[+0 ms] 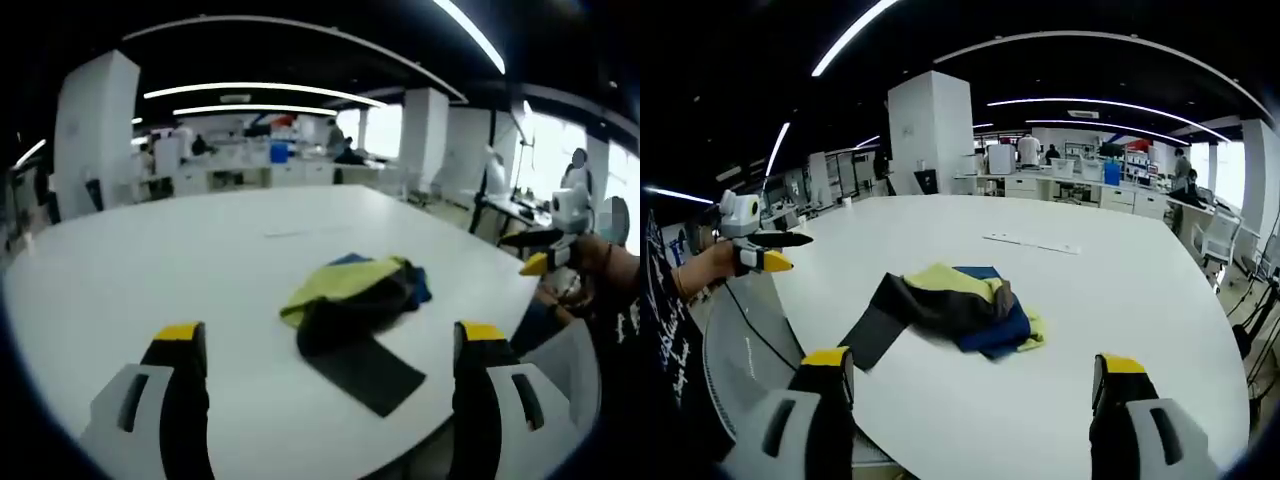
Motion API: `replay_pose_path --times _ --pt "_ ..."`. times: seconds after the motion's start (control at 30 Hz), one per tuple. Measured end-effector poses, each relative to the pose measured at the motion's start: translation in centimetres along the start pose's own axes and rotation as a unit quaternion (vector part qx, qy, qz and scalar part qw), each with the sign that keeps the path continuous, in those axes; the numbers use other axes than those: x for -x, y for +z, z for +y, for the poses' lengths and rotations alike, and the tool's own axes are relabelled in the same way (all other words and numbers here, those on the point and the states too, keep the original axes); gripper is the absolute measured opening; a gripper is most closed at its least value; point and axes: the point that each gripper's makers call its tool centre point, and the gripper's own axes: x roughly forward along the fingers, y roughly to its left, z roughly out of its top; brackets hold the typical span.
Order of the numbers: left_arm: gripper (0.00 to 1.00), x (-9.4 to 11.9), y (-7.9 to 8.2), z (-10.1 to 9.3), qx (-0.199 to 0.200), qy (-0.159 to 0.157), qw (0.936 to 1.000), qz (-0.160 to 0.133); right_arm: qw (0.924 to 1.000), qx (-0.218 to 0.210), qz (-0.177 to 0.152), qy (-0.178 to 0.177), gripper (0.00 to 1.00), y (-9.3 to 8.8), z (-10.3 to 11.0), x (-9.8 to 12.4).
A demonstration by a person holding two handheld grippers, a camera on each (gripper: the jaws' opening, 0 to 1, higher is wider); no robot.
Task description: Fold the garment on the visible template until the final outline fits inside the template.
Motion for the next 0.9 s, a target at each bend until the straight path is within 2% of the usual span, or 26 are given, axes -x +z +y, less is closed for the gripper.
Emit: replay_pose_path --times 0.63,0.9 --pt "0.99 0.01 0.10 0.33 -0.004 0.000 1.0000 0.001 0.9999 0.006 0.009 0.006 1.00 -0.24 0.41 -0.37" --pt "0.99 -0.11 -0.06 0.23 -0.003 0.000 1.0000 0.005 0.9999 0.007 0.006 0.004 1.00 -0.36 -0.21 -0.47"
